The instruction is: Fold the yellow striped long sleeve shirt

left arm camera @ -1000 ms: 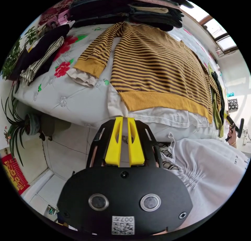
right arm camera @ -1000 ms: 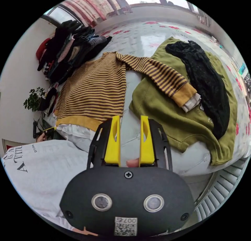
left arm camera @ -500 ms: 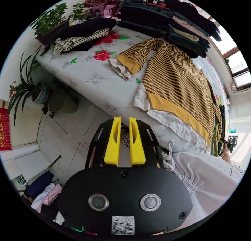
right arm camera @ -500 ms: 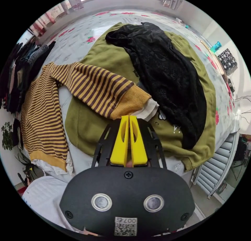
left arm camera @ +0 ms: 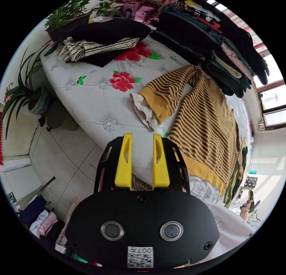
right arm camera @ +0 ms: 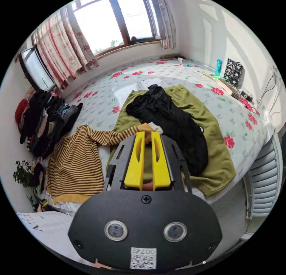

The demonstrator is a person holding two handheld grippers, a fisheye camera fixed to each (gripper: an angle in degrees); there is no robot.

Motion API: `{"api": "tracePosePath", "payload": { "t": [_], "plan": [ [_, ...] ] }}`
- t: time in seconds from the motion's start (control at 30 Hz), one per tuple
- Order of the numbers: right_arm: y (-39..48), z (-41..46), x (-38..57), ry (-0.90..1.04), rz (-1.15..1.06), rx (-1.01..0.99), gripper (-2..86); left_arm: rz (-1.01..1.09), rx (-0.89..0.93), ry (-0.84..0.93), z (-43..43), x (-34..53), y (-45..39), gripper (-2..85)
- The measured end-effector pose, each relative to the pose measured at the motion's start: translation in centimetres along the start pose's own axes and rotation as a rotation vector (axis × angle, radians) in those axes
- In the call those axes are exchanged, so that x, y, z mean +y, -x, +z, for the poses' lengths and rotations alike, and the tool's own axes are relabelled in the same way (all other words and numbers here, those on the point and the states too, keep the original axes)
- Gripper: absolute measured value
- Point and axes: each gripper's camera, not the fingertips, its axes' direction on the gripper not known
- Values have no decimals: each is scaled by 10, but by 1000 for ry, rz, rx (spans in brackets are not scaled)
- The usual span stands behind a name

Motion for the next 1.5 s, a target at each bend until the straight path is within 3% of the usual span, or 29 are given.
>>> {"api": "tracePosePath", "payload": {
  "t": [0.13,0.3,0.4,0.53,0.67,0.8,0.9,1.1,1.33,1.4,1.5],
  "plan": [
    [73,55,105,205,-91,-131,11,27,-21,16,22,-39,3,117],
    [146,90,176,359,-118,-295,10,165,-214,64,45,-66,-10,41],
    [181,87,177,382,-221,-330,14,235,-129,57,37,-81,-1,2],
    [244,76,169,368,-443,-352,29,191,84,-162,-40,-121,53,-6],
    [319,94,181,432,-649,-379,39,150,111,-376,-130,-174,111,-8],
    [383,124,198,507,-717,-464,43,136,101,-444,-162,-211,134,-8],
    [402,141,208,599,-763,-485,45,166,196,-465,-162,-230,127,-8],
    [396,151,206,601,-675,-448,49,469,374,-427,-157,-243,15,-8],
    [334,136,178,482,-431,-377,58,1121,836,-323,-158,-132,-239,8],
    [309,134,169,454,-348,-375,62,1241,836,-240,-131,-90,-296,38],
    [269,131,158,432,-248,-362,73,1294,676,-101,-73,-44,-341,96]
  ]
}}
